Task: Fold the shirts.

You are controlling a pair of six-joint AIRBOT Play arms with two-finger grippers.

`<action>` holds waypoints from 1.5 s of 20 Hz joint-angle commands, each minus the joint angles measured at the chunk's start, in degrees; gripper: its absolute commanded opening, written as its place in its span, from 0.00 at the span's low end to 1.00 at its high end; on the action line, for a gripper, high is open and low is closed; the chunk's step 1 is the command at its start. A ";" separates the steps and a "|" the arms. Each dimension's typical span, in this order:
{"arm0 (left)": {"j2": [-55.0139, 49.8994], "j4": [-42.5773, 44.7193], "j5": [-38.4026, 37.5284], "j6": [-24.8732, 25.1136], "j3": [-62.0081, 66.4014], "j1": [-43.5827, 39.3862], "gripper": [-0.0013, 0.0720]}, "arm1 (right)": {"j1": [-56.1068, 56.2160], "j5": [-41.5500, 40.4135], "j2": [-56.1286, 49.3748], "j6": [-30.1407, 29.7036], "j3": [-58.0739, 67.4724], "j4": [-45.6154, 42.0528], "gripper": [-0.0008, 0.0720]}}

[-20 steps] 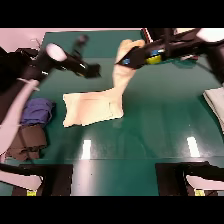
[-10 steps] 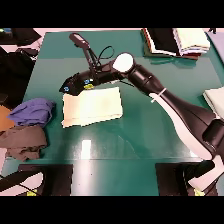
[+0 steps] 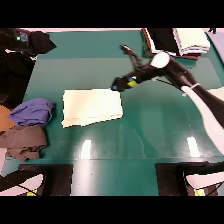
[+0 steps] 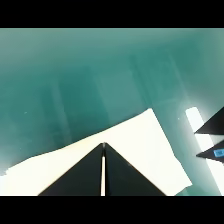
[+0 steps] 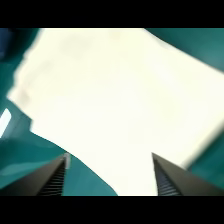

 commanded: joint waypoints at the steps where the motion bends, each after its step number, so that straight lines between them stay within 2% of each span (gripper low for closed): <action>1: -2.12 -0.22 0.00 0.22 -0.28 -2.47 0.04 | -8.20 -1.22 1.49 1.99 -12.83 2.38 0.89; 5: -3.82 -0.57 0.09 0.24 -0.28 -3.48 0.04 | -6.25 -5.42 -5.35 -2.16 -15.69 14.73 0.88; 10: -4.00 -0.66 0.70 0.20 -0.28 -3.63 0.05 | 2.34 -7.56 -16.59 -3.76 -6.23 22.49 0.87; 11: -4.00 -0.98 0.50 0.17 -0.28 -3.63 0.04 | 3.82 -8.00 -18.47 -3.76 -3.76 22.88 0.78; 12: -4.00 -1.46 0.26 0.17 -0.28 -3.63 0.04 | 5.01 -8.31 -19.82 -3.91 -1.60 22.69 0.56; 14: -4.00 -2.89 0.31 0.20 -0.28 -4.13 0.04 | 6.38 -9.11 -21.11 -5.92 2.03 22.49 0.03; 16: -4.00 -1.90 1.18 0.20 -0.28 -6.64 0.04 | 5.84 -10.45 -19.76 -6.16 3.98 21.62 0.03; 21: -4.17 1.01 3.61 0.24 -0.28 -15.34 0.04 | -6.03 -8.74 -6.34 -6.03 1.20 8.76 0.03; 27: -4.17 0.74 4.20 -0.04 -0.28 -16.94 0.04 | -34.71 0.17 12.13 -5.68 -4.09 -5.01 0.03; 30: -4.17 0.70 4.55 -1.66 -0.28 -16.94 0.04 | -49.70 0.13 15.13 -6.80 -2.91 -5.95 0.03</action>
